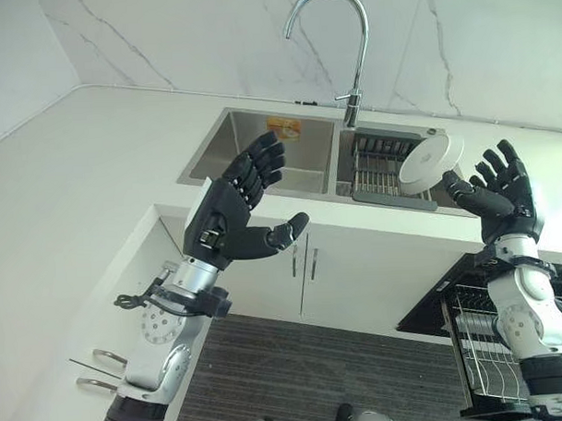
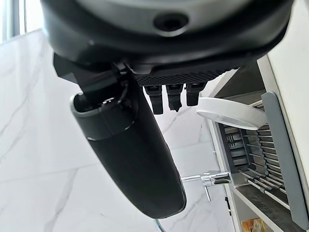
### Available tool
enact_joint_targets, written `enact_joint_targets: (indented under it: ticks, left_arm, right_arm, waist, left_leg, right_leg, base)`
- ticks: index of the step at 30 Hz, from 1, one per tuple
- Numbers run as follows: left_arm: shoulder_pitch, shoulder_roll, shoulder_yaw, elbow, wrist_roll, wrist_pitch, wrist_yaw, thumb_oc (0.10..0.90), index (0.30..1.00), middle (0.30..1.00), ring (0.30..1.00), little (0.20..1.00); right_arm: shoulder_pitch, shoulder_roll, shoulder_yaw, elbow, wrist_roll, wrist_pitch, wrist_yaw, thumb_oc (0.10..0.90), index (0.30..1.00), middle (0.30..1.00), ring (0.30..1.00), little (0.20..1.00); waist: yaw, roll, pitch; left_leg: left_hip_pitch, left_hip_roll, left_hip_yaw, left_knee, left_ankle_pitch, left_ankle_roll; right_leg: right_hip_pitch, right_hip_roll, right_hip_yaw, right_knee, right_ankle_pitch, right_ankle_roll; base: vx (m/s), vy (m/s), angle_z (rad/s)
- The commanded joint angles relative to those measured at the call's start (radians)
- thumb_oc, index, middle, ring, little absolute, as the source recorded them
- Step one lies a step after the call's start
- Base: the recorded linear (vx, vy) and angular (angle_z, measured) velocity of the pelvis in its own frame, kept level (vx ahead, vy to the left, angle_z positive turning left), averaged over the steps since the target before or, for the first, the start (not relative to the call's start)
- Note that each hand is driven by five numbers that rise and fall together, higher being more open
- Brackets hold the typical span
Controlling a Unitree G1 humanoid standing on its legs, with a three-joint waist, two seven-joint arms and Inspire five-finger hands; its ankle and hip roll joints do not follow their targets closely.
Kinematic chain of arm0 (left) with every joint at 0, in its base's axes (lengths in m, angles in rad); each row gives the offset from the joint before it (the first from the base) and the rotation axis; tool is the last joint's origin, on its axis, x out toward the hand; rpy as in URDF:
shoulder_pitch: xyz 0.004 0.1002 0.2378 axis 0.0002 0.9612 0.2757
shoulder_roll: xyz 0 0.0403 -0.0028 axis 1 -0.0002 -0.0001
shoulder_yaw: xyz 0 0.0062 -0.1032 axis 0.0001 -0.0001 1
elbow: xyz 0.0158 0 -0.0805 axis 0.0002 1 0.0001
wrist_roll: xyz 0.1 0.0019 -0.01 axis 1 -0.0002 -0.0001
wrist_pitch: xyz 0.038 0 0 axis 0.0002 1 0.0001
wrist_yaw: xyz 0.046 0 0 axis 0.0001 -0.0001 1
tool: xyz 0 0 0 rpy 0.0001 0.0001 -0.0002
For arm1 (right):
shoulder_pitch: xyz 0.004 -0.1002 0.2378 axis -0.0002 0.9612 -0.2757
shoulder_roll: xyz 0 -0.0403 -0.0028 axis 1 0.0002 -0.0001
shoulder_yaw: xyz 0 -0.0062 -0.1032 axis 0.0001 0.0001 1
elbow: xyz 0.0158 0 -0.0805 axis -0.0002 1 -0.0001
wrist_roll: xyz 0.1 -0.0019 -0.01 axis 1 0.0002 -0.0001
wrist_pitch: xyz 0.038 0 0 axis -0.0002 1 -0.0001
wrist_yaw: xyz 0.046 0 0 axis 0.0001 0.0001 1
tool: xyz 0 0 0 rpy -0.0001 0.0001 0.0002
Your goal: Place the dishes in the dishwasher.
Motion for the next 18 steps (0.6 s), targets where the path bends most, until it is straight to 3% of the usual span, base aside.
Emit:
enact_joint_targets:
  ticks: [1,2,4,6,7,8,13,18]
  left_arm:
    - [-0.088,0.01,0.012,-0.066,-0.03,-0.1,0.012,0.8,0.9,0.9,0.9,0.9]
    - [-0.078,0.005,0.022,-0.069,-0.034,-0.102,0.009,0.8,0.9,0.9,0.9,0.9]
    - [-0.067,0.0,0.031,-0.068,-0.039,-0.104,-0.001,0.8,0.9,0.9,0.9,0.9]
    - [-0.048,-0.005,0.037,-0.063,-0.039,-0.105,-0.02,0.8,0.9,0.9,0.9,0.9]
    - [-0.041,-0.007,0.026,-0.061,-0.036,-0.11,-0.026,0.8,0.9,0.9,0.9,0.9]
    - [-0.041,-0.006,0.019,-0.06,-0.031,-0.116,-0.02,0.8,0.9,0.9,0.9,0.9]
    - [-0.065,0.002,-0.01,-0.03,-0.038,-0.132,0.006,0.8,0.9,0.9,0.9,0.9]
    - [-0.096,0.03,-0.009,-0.045,-0.046,-0.107,-0.018,0.8,0.9,0.9,0.9,0.9]
  right_arm:
    - [-0.16,-0.076,-0.073,-0.019,0.024,-0.07,0.033,0.8,0.9,0.9,0.9,0.9]
    - [-0.176,-0.081,-0.064,-0.012,0.021,-0.065,0.036,0.8,0.9,0.9,0.9,0.9]
    - [-0.187,-0.085,-0.06,-0.011,0.018,-0.054,0.035,0.8,0.9,0.9,0.9,0.9]
    - [-0.206,-0.08,-0.049,-0.008,0.008,-0.038,0.023,0.8,0.9,0.9,0.9,0.9]
    - [-0.206,-0.08,-0.048,-0.01,0.005,-0.038,0.015,0.8,0.9,0.9,0.9,0.9]
    - [-0.202,-0.085,-0.048,-0.013,0.013,-0.042,0.013,0.8,0.9,0.9,0.9,0.9]
    - [-0.21,-0.107,-0.052,0.027,0.056,-0.04,0.028,0.8,0.9,0.9,0.9,0.9]
    - [-0.188,-0.092,-0.059,0.03,0.071,-0.069,0.01,0.8,0.9,0.9,0.9,0.9]
  waist:
    - [0.048,-0.019,-0.032]
    - [0.073,-0.031,-0.015]
    - [0.089,-0.034,-0.008]
    - [0.089,-0.02,0.002]
    - [0.082,0.002,0.0]
    - [0.082,0.008,-0.001]
    - [0.073,0.019,-0.025]
    - [0.083,0.004,-0.017]
  left_leg:
    - [0.125,0.059,0.032,0.011,-0.087,-0.048]
    - [0.126,0.017,0.001,0.011,-0.054,-0.048]
    - [0.1,-0.001,-0.015,0.011,-0.023,-0.047]
    - [0.054,0.027,-0.005,0.011,-0.038,-0.052]
    - [0.012,0.062,-0.005,0.011,-0.022,-0.067]
    - [-0.01,0.062,-0.022,0.011,-0.016,-0.072]
    - [-0.024,0.034,-0.06,0.011,-0.048,-0.068]
    - [0.005,-0.001,-0.075,0.011,-0.083,-0.043]
  right_leg:
    - [0.07,0.018,-0.002,0.013,-0.098,0.045]
    - [0.078,0.027,0.025,0.013,-0.106,0.033]
    - [0.077,0.031,0.039,0.013,-0.104,0.027]
    - [0.079,0.05,0.053,0.013,-0.114,0.026]
    - [0.079,0.059,0.045,0.013,-0.122,0.028]
    - [0.076,0.06,0.043,0.013,-0.123,0.028]
    - [0.07,0.035,0.04,0.013,-0.124,0.045]
    - [0.081,-0.014,0.01,0.013,-0.088,0.086]
  base:
    - [0.06,-0.204,-0.05]
    - [0.06,-0.203,-0.07]
    - [0.04,-0.071,-0.17]
    - [0.05,0.091,-0.18]
    - [0.07,0.182,0.07]
    - [0.14,0.275,0.07]
    - [0.11,0.213,-0.01]
    - [0.13,0.172,-0.05]
